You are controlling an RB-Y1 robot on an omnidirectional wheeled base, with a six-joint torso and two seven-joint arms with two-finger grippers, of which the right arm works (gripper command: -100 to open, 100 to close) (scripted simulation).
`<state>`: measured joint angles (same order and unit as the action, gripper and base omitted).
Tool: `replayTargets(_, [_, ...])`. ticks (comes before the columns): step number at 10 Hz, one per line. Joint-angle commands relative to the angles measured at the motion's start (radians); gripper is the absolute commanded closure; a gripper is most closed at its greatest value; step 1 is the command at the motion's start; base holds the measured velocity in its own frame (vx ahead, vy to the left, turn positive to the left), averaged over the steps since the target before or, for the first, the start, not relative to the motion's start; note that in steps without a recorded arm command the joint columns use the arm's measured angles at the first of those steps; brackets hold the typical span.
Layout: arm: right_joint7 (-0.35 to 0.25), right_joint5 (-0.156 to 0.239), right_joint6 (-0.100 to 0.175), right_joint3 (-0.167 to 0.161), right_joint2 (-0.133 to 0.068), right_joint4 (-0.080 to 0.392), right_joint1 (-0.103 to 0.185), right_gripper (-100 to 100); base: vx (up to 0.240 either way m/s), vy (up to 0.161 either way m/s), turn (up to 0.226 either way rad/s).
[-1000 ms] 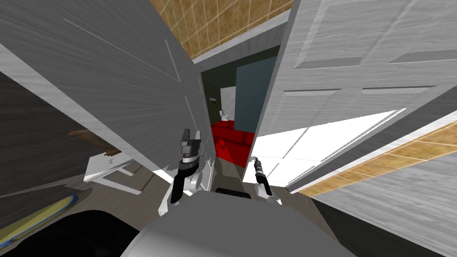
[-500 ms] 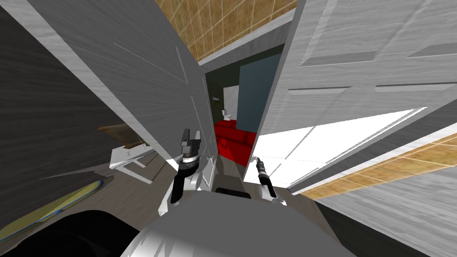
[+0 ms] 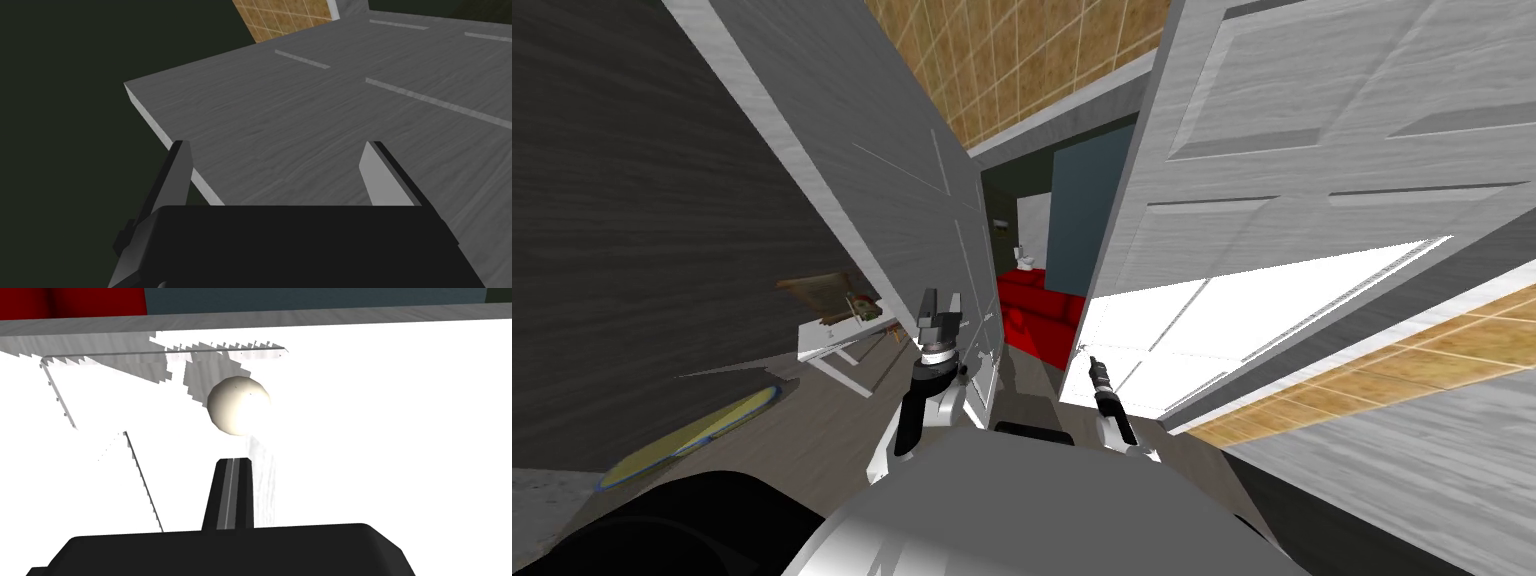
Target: Pull the door open
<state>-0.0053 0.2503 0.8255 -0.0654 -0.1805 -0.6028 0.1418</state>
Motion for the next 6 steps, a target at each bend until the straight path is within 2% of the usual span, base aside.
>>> replayTargets(1, [-0.015, -0.003, -0.001, -0.007, -0.008, -0.001, -0.001, -100, -0.179, 0.083, 0.070])
replayTargets(3, [-0.037, -0.006, 0.000, -0.016, -0.020, -0.002, -0.002, -100, -0.182, 0.060, 0.087])
replayTargets(5, [-0.060, -0.010, 0.000, -0.027, -0.033, -0.002, -0.002, -100, -0.225, -0.030, 0.043])
replayTargets(6, [-0.052, -0.009, 0.002, -0.024, -0.028, -0.001, -0.002, -100, -0.101, -0.034, 0.008])
